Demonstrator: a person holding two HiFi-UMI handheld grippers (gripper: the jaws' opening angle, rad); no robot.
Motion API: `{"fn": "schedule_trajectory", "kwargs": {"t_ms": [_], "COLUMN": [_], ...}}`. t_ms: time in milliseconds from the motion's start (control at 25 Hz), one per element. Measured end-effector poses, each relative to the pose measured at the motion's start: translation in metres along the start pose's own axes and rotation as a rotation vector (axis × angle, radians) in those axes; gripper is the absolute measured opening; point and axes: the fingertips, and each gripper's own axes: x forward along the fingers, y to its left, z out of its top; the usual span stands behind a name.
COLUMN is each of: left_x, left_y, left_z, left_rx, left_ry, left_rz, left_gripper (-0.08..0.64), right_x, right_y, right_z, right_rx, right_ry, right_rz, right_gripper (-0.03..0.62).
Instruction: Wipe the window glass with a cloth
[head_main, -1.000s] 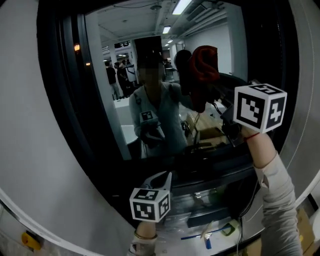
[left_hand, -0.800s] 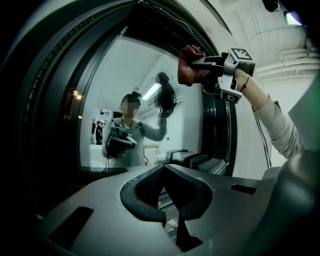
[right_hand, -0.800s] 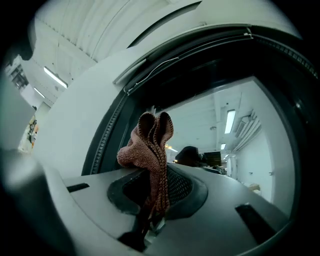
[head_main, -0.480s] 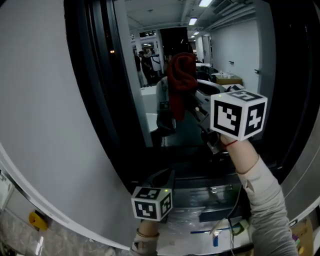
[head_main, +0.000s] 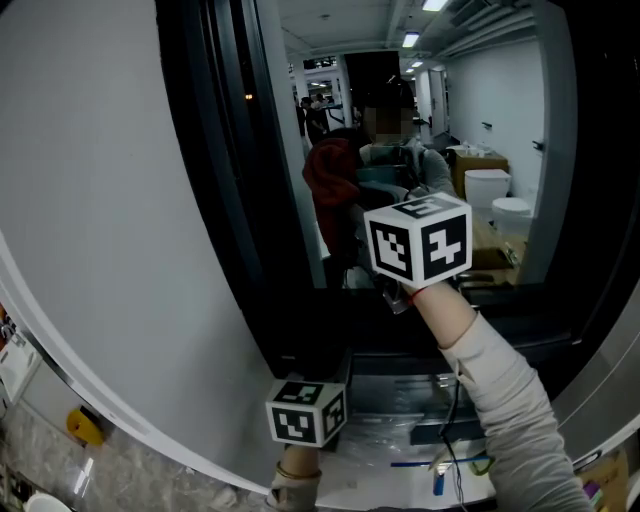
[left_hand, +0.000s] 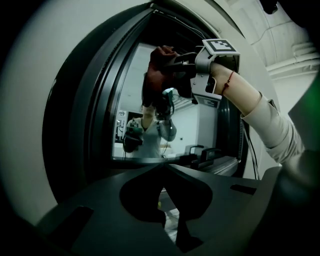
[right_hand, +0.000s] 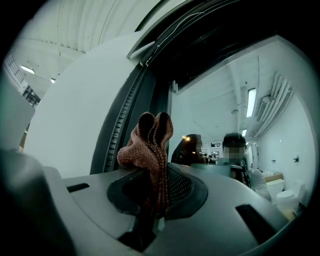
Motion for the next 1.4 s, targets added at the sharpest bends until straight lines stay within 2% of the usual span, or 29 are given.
{"fn": "schedule_trajectory", "kwargs": {"t_ms": [240, 600, 880, 1400], "left_x": [-0.003, -0.001, 0.01, 0.036], "left_y": [0.007, 0.009, -0.005, -0.049], "left_z": [-0.005, 0.0, 0.004, 0.01], "left_rx": [-0.01, -0.009, 0.012, 0.048], "left_ry": [0.006, 0.002, 0.004, 0.012], "left_rz": [0.02, 0.009, -0.033, -0.157], "left_gripper": [0.005, 0.005, 0.005, 0.005], "right_x": [0.011, 0.003, -0.021, -0.088], "right_y": [0.0, -0.009, -0.031, -0.092], "right_z": [-0.008, -0.006, -0.005, -0.001], "right_rx": [-0.016, -0.023, -0.028, -0.033], "right_ry": [0.018, 0.024, 0.028, 0.028], "right_rz": [-0.006, -0.021, -0.059, -0.216], "right_gripper": [0.051, 0.051, 0.051, 0.051]}}
